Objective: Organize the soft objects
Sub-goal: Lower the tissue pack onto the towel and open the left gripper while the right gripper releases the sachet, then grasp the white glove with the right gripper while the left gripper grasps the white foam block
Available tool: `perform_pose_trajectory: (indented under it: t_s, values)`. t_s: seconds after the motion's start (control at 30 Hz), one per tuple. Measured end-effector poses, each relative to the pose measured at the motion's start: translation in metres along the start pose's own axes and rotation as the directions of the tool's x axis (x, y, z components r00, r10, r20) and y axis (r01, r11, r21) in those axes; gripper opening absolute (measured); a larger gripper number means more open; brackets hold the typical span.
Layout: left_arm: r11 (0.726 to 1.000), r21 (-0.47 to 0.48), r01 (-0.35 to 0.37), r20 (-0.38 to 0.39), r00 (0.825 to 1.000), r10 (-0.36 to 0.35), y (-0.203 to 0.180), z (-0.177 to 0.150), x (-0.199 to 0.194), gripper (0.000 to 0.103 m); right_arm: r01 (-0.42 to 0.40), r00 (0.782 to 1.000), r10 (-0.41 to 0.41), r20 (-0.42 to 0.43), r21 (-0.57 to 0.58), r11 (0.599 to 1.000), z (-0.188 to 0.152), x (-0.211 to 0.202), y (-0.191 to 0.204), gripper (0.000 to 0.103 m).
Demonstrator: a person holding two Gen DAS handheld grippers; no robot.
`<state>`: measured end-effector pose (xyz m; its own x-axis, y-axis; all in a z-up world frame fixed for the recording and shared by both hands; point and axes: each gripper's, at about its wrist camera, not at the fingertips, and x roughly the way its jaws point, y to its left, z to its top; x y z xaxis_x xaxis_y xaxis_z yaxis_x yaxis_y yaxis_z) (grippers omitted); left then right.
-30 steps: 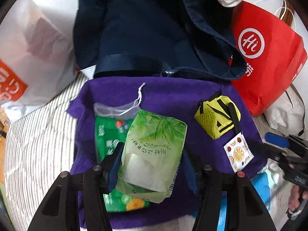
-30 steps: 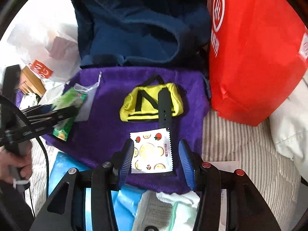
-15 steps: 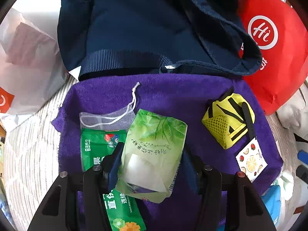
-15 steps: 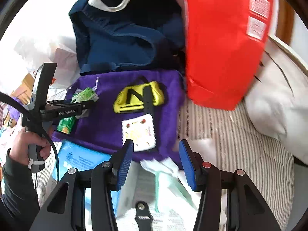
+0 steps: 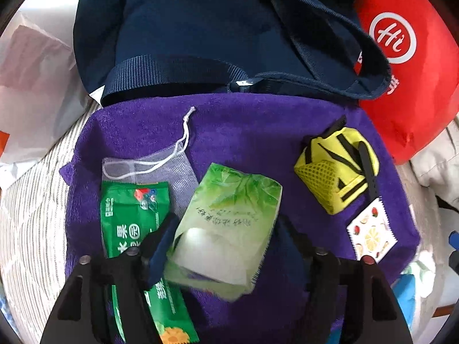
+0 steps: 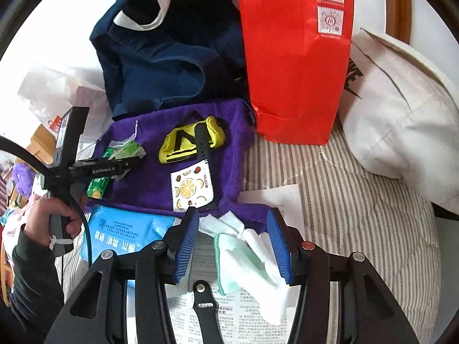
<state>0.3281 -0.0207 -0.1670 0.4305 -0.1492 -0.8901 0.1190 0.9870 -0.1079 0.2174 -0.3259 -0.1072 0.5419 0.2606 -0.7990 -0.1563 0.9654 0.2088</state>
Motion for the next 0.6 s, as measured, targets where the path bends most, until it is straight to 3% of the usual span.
perform_pose_trajectory:
  t_s: [0.13,0.33,0.4,0.53,0.6]
  values:
    - [1.0,0.005,-0.016,0.023,1.0,0.016,-0.002,-0.003,-0.017,0.075,0.005,1.0,-0.006,0.011,0.008,1.0,-0.005,-0.011,-0.007,0.049]
    - [0.999,0.01,-0.038,0.05,0.998,0.038,-0.006,-0.014,-0.048,0.076,0.058,0.998,-0.058,0.003,0.016,0.998,-0.02,-0.025,-0.024,0.05]
    - [0.999,0.009,-0.037,0.055,0.998,0.037,-0.006,-0.022,-0.058,0.076,0.078,0.997,-0.078,-0.009,0.018,0.997,-0.027,-0.027,-0.03,0.058]
    - [0.999,0.015,-0.03,0.073,0.997,0.028,-0.008,-0.037,-0.082,0.076,0.079,0.996,-0.078,-0.035,0.02,0.997,-0.046,-0.029,-0.04,0.06]
    - [0.999,0.021,-0.034,0.079,0.996,0.033,-0.01,-0.042,-0.093,0.076,0.073,0.996,-0.072,-0.051,0.009,0.997,-0.054,-0.027,-0.04,0.065]
